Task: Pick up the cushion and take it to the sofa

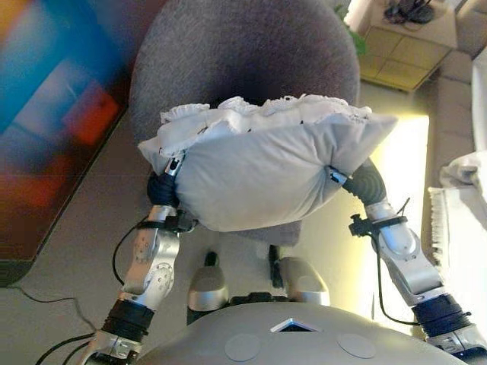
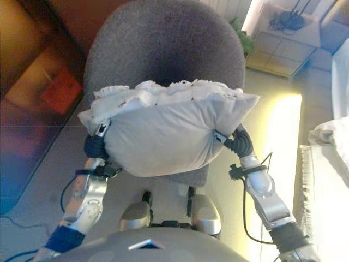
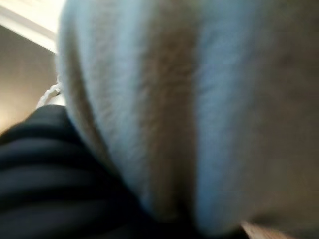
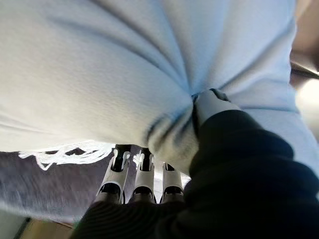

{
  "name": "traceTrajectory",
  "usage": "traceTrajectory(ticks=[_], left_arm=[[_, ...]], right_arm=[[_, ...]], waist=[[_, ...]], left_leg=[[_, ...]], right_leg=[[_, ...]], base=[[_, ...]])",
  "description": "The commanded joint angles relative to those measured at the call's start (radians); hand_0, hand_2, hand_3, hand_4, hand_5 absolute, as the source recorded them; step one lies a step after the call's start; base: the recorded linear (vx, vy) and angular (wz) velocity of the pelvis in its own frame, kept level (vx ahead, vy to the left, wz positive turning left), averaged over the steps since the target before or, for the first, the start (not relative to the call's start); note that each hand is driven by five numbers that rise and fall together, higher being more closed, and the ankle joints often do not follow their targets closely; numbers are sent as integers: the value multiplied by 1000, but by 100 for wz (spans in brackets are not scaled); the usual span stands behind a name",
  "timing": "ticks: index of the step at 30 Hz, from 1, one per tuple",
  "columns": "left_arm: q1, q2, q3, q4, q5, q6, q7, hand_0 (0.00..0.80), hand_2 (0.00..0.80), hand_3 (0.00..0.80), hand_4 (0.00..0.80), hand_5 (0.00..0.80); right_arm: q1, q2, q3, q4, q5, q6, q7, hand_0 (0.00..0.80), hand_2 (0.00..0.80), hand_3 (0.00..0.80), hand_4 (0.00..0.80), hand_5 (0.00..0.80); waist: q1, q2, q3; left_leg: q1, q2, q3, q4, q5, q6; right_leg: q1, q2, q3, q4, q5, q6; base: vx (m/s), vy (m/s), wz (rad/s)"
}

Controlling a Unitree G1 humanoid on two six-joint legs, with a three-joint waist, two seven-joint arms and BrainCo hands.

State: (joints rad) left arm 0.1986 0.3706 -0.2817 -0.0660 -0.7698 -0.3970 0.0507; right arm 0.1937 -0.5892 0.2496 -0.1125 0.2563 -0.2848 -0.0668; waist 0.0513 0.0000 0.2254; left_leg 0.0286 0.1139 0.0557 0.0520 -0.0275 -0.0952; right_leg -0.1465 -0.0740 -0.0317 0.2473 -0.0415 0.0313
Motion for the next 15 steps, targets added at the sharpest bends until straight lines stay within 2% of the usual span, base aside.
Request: traceTrajectory(ticks=[1, 5, 10, 14, 15], left_arm=[[-56, -5, -1, -118, 1, -58, -63, 800, 800, 800, 800, 800], [-67, 14, 5, -115, 7, -44, -69, 800, 800, 800, 800, 800], [-70, 40, 6, -121, 49, -32, -78, 800, 800, 800, 800, 800], [-95, 66, 6, -118, 75, -38, -70, 800, 800, 800, 800, 800], [-107, 70, 3, -116, 79, -39, -61, 800, 800, 800, 800, 800]], right_arm=[[-30, 29, 1, -138, 10, -94, 11, 800, 800, 800, 800, 800], [-4, 45, -16, -162, 24, -84, 22, 800, 800, 800, 800, 800], [-27, 80, 10, -154, 20, -93, -21, 800, 800, 800, 800, 800], [-65, 108, 54, -138, 5, -85, -45, 800, 800, 800, 800, 800], [-75, 111, 64, -130, 0, -84, -52, 800, 800, 800, 800, 800]], waist=[[-29, -49, -66], [-40, -58, -74], [-25, -69, -52], [-11, -64, -22], [-11, -64, -17]], left_leg=[[-82, 36, -44, -88, 142, -25], [-49, 11, -25, -79, 103, 3], [-54, -14, -6, -43, 68, 34], [-53, -16, 20, -42, 58, 42], [-58, -17, 23, -41, 55, 42]], right_leg=[[275, -66, -59, -321, 75, 81], [272, -89, -53, -279, 59, 97], [247, -118, -65, -204, 39, 120], [211, -140, -115, -195, 52, 134], [208, -141, -107, -205, 57, 134]], base=[[169, 178, -4], [170, 120, 4], [80, 32, 0], [-5, -33, -9], [-32, -87, -19]])
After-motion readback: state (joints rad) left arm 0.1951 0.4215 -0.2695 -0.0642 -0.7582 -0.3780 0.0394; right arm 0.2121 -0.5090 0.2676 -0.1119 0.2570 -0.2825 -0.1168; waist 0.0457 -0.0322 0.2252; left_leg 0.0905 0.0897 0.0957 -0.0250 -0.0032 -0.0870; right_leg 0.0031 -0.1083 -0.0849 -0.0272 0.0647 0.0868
